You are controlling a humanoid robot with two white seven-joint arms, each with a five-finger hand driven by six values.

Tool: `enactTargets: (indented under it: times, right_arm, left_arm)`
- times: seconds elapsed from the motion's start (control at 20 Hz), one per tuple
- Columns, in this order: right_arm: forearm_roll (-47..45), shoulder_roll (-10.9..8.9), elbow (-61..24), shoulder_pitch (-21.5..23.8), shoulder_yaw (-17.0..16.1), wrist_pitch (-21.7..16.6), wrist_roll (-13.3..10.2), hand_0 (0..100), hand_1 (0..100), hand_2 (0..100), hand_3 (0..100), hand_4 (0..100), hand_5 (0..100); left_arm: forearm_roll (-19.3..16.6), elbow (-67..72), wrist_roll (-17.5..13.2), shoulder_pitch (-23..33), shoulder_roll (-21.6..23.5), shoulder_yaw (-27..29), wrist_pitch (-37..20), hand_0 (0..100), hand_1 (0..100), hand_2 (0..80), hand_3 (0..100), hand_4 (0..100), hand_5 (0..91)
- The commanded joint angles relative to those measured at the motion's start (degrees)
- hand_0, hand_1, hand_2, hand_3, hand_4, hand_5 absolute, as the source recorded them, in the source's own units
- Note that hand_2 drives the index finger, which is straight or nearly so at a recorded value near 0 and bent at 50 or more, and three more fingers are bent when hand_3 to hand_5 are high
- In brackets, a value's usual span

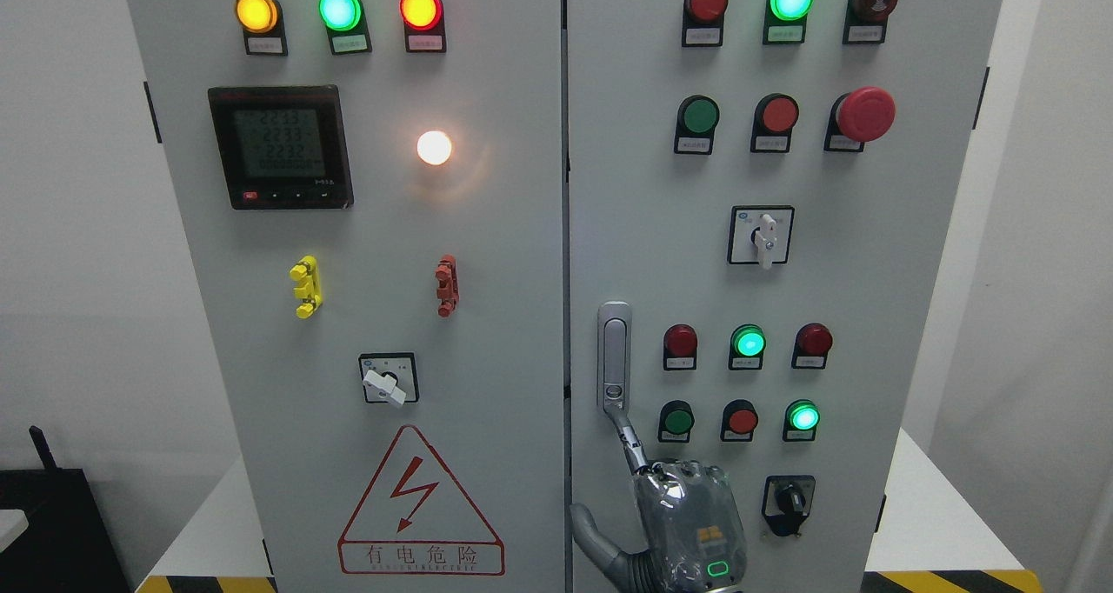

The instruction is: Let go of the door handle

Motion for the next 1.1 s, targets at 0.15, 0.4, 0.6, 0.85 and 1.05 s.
enactTargets:
  times: [0.15,0.4,0.6,0.85,1.05]
  right_arm:
    - [0.0,0.07,0.3,-0.1,-0.2,0.1,0.3,30,27,0,100,100,100]
    - [0.0,0.07,0.3,-0.1,-0.1,0.1,0.4,30,27,1,100,100,100]
    - [0.0,0.07,0.3,0.0,-0.1,0.2,1.6,30,28,2,100,100,100]
    - [-0.1,0.07,0.3,0.0,-0.1,0.2,2.5,30,28,3,100,100,100]
    - [-0.1,0.07,0.3,0.1,-0.1,0.2,2.5,30,28,3,100,100,100]
  left_arm:
    - [0.0,1.1,0.0,0.0,0.0,-0.8,0.0,12,39,0.0,0,0,0.0]
    - [0.0,1.1,0.0,0.0,0.0,-0.8,0.0,12,39,0.0,0,0,0.0]
    - [0.0,1.1,0.0,0.0,0.0,-0.8,0.0,12,39,0.0,0,0,0.0]
    - [0.0,1.1,0.0,0.0,0.0,-0.8,0.0,12,39,0.0,0,0,0.0]
    - [0.0,1.1,0.0,0.0,0.0,-0.8,0.0,12,39,0.0,0,0,0.0]
